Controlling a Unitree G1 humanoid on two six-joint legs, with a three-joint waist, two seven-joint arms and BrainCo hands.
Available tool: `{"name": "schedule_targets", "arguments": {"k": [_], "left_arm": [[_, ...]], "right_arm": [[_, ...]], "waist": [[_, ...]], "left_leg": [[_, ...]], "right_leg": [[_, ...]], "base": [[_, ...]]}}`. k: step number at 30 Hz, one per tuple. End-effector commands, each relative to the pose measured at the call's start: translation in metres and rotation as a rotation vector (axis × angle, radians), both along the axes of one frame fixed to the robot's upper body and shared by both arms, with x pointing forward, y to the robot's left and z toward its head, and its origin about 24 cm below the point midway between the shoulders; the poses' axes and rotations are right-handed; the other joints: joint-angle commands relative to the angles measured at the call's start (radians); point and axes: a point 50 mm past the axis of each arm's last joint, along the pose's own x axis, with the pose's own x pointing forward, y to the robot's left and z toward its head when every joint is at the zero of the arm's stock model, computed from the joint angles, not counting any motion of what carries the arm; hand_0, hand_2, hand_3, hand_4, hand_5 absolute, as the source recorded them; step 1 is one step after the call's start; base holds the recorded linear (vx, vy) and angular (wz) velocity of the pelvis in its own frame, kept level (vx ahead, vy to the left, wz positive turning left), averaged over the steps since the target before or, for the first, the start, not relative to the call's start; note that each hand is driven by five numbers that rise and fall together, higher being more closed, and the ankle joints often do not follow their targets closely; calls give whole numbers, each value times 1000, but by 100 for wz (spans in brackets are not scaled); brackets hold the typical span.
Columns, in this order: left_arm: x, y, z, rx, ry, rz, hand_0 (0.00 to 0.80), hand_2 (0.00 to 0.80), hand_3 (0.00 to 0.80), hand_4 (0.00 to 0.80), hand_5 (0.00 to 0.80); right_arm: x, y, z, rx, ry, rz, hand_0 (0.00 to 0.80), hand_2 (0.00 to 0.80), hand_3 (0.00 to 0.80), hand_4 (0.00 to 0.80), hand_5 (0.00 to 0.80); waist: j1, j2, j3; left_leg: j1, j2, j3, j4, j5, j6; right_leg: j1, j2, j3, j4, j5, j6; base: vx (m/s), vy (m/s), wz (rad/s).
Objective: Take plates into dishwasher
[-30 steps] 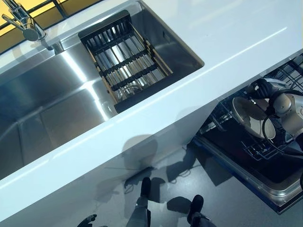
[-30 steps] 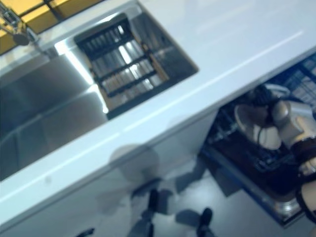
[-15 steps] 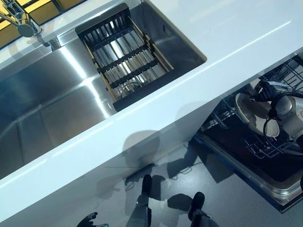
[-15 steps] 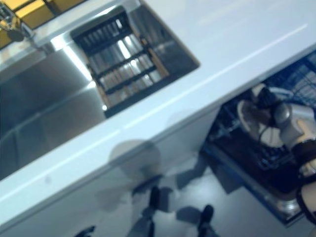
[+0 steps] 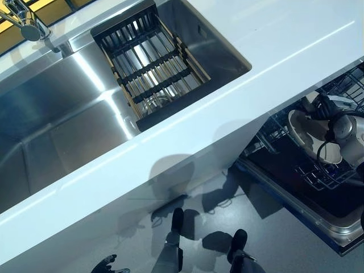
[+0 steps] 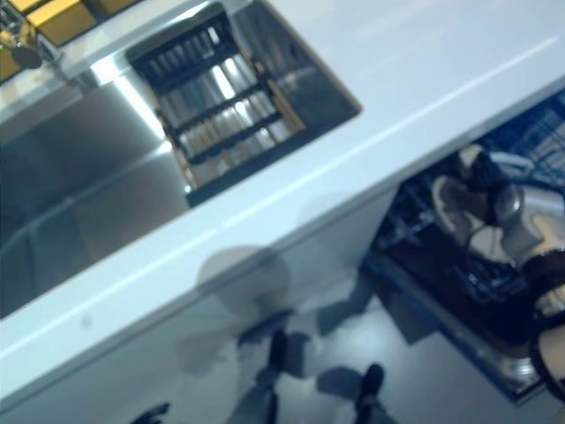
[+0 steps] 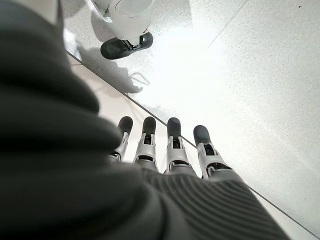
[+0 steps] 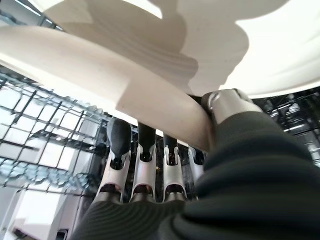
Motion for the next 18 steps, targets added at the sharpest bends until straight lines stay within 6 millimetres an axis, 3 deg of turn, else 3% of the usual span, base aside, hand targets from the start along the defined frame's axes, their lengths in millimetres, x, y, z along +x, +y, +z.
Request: {"name": "schedule_targets", "arguments": {"k": [1, 18], "left_arm": [[-24, 9, -7, 18, 52, 14, 0, 0, 0, 0, 0], [-22, 7, -6, 6, 49, 17, 0, 0, 0, 0, 0]], "right_arm": [[-29, -41, 23, -50, -100, -224, 800, 800, 800, 800, 800], [-41, -57, 21, -44, -140, -339, 800, 800, 800, 800, 800]], "waist": [[5, 26, 12], [-4, 28, 12]], "left_leg": [[-32, -22, 37, -73, 24, 44], [-14, -22, 51, -87, 28, 41]], "right_leg": [[10, 24, -15, 181, -198, -26], [25, 27, -22, 159, -188, -25]], "base": [[0, 0, 0], [0, 0, 0]]}}
